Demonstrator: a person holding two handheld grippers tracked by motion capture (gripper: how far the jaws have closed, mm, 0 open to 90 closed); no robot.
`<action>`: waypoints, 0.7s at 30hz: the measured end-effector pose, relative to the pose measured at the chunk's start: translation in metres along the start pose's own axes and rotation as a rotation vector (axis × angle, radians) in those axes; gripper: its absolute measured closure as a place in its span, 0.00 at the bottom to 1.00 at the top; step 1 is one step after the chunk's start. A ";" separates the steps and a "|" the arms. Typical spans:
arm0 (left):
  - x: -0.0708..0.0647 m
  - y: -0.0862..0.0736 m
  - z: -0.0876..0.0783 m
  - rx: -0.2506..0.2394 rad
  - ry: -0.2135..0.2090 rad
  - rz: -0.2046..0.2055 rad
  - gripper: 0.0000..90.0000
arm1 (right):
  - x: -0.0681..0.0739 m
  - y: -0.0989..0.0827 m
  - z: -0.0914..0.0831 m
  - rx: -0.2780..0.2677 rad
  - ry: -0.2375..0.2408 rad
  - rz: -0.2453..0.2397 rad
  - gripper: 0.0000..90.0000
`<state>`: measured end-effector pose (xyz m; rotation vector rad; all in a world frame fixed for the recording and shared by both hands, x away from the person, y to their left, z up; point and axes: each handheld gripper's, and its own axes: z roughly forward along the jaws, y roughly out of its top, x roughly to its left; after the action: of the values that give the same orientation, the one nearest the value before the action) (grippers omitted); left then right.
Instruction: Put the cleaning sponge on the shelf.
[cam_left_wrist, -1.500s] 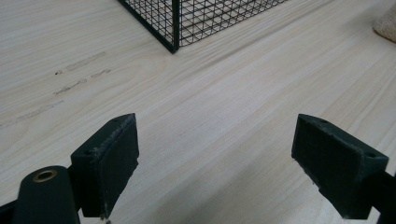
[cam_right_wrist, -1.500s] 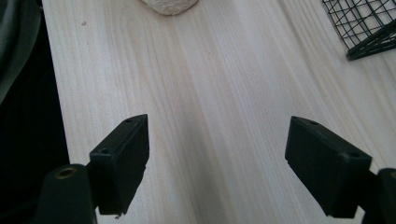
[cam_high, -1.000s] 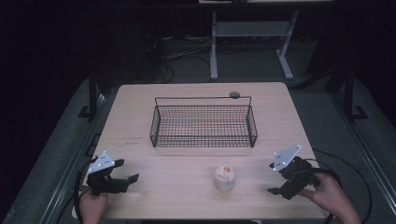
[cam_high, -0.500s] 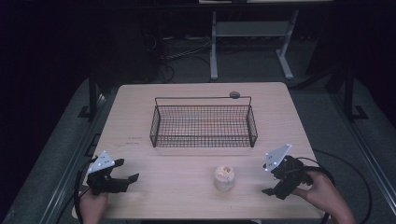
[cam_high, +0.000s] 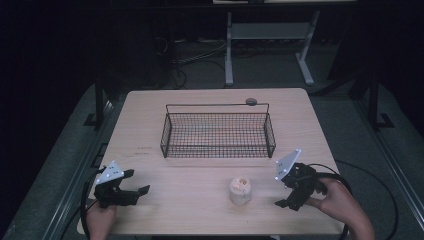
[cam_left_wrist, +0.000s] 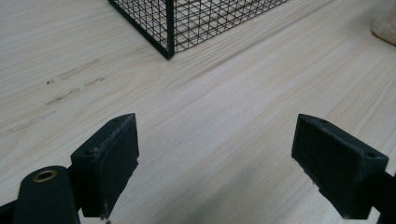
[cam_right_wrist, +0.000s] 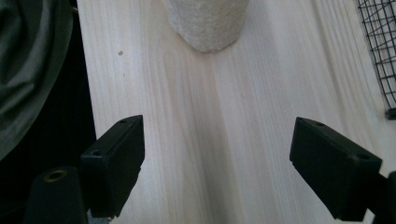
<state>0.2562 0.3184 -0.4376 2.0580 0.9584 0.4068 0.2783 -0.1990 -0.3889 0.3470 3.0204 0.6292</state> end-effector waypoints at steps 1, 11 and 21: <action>0.000 0.000 0.000 0.000 0.000 0.000 0.15 | 0.000 0.000 0.000 0.000 0.000 0.000 0.20; 0.000 0.001 0.001 -0.003 0.003 0.002 0.15 | -0.002 0.017 -0.003 0.013 0.024 -0.019 0.20; 0.000 0.005 0.004 -0.008 -0.006 0.008 0.15 | -0.001 0.028 -0.006 0.028 0.028 -0.020 0.19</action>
<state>0.2604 0.3144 -0.4363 2.0553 0.9438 0.4077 0.2844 -0.1770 -0.3722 0.3107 3.0575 0.5958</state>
